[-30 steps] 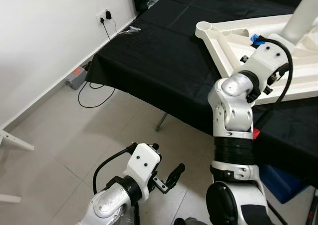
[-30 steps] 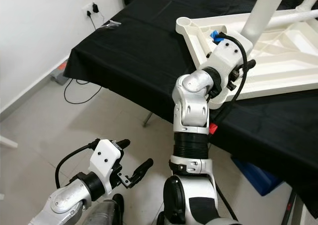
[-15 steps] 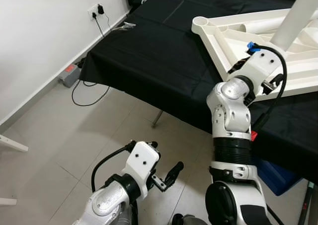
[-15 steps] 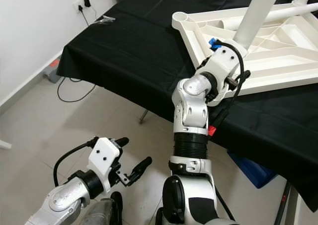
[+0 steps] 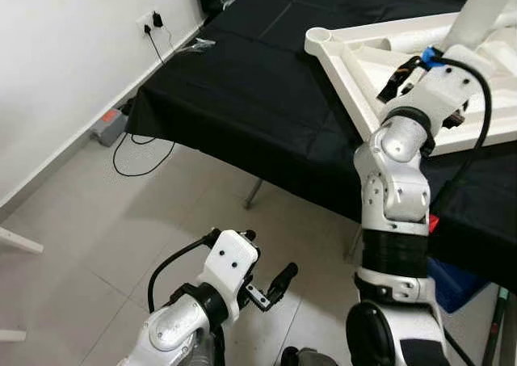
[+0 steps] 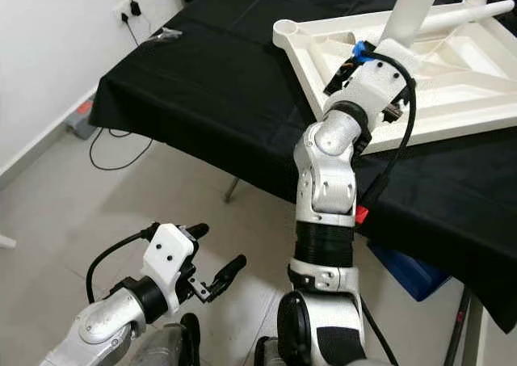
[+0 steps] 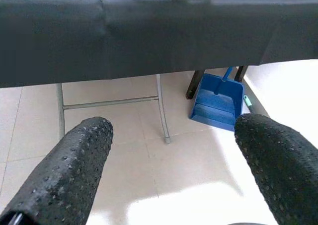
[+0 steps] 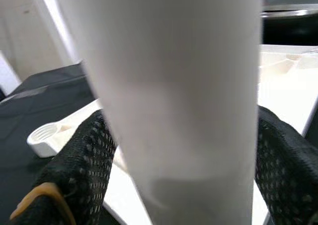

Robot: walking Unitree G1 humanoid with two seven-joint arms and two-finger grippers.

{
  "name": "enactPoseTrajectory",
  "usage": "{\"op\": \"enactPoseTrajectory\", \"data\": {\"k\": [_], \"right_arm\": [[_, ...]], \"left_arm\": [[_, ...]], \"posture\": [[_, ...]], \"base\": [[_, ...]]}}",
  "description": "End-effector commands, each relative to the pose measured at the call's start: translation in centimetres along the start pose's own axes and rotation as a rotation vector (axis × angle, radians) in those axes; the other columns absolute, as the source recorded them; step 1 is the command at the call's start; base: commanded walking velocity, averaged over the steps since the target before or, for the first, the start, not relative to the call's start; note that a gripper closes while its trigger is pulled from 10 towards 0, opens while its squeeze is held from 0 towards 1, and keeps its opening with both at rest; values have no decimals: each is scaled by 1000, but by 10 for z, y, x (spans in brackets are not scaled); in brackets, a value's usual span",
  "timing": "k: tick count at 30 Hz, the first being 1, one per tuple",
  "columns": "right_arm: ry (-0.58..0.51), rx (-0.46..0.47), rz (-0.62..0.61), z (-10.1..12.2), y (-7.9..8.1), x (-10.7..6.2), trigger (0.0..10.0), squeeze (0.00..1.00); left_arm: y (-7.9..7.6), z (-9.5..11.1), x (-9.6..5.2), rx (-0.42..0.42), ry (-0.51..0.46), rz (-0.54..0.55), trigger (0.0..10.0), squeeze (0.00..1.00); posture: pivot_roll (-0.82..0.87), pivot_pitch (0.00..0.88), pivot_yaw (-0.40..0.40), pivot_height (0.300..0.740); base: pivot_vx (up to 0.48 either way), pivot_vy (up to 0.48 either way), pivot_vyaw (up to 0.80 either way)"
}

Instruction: Building children table

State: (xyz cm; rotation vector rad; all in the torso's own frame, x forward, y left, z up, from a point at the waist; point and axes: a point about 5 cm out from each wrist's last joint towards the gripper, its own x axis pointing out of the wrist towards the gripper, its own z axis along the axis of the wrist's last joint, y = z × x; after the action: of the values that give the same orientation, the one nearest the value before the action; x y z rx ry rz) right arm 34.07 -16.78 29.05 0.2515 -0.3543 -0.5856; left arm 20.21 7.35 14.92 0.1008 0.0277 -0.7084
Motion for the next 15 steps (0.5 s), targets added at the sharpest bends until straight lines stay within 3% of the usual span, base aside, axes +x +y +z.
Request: {"op": "enactPoseTrajectory", "data": {"k": [1, 8, 12, 15], "right_arm": [[4, 5, 22, 1, 1, -3, 10000, 0], [3, 5, 204, 1, -4, -4, 10000, 0], [1, -10, 241, 0, -8, -1, 10000, 0], [-3, -42, 288, 0, -19, 11, 10000, 0]], "left_arm": [[-1, -8, -2, -10, 40, -2, 10000, 0], [0, -9, -2, -8, 42, -1, 10000, 0], [0, -9, -2, -8, 42, -1, 10000, 0], [1, -9, -2, -8, 42, -1, 10000, 0]], "posture": [[178, 258, -11, 740], [176, 259, -9, 740], [176, 258, -10, 740], [174, 256, -8, 740]], "base": [[0, 0, 0], [0, 0, 0], [0, 0, 0], [0, 0, 0]]}}
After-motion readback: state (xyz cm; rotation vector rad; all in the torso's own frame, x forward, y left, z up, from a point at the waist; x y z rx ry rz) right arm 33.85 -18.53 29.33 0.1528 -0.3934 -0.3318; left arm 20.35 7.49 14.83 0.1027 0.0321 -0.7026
